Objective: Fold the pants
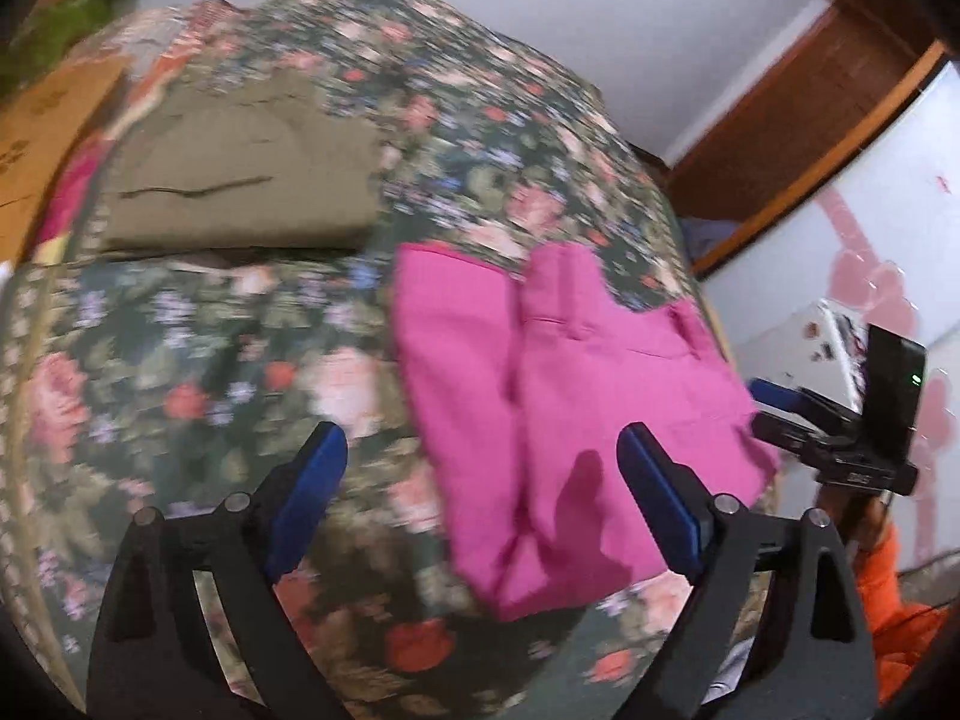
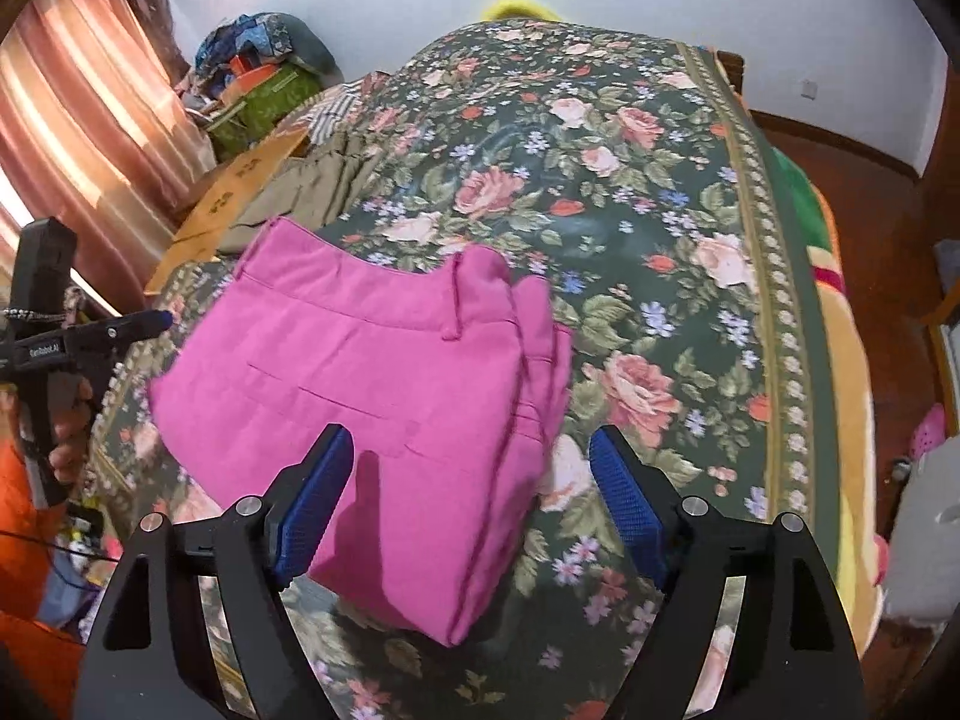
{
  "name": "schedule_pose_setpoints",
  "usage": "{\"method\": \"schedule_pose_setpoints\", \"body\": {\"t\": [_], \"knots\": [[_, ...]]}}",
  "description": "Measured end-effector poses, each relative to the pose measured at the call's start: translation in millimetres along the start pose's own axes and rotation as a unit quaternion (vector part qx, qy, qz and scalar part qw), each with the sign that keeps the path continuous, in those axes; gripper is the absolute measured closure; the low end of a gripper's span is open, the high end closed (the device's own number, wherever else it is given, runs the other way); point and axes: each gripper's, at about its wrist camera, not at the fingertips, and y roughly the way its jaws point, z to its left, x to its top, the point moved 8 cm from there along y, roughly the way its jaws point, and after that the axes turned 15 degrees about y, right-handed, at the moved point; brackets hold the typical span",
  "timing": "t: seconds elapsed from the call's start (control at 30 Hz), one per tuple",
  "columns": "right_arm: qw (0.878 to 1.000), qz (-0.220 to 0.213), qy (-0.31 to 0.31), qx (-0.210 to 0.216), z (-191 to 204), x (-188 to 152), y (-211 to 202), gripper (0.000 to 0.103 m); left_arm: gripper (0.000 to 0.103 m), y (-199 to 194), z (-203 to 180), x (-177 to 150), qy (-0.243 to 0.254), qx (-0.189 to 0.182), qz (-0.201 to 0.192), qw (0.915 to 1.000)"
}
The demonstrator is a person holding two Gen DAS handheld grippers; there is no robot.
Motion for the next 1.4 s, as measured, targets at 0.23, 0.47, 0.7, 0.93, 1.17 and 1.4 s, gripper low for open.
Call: {"method": "schedule_pose_setpoints", "body": {"t": [0.23, 0.47, 0.7, 0.93, 1.17, 1.4], "knots": [[0.998, 0.048, 0.023, 0.025, 0.0, -4.4, 29.5, 0.021, 0.010, 42.7, -10.8, -1.7, -0.007, -0.031, 0.055, 0.9979], [0.995, 0.068, 0.043, 0.057, -7.9, -8.1, 46.4, 0.007, 0.001, 61.8, -4.4, -1.5, -0.021, -0.032, 0.059, 0.9975], [0.993, 0.073, 0.042, 0.081, -6.0, -5.2, 52.9, 0.007, 0.002, 68.3, -8.4, 9.9, -0.014, -0.038, 0.061, 0.9973], [0.992, 0.061, 0.033, 0.102, 1.6, 0.5, 47.4, 0.041, 0.028, 64.2, -30.2, 15.1, 0.028, -0.043, 0.059, 0.9970], [0.993, 0.037, 0.026, 0.107, 8.5, 7.9, 35.5, 0.074, 0.065, 45.3, -35.4, 20.5, 0.041, -0.028, 0.043, 0.9978], [0.994, 0.003, 0.000, 0.112, 24.7, 20.0, 13.7, 0.079, 0.074, 21.2, -51.2, 35.1, 0.084, -0.004, 0.006, 0.9964]]}}
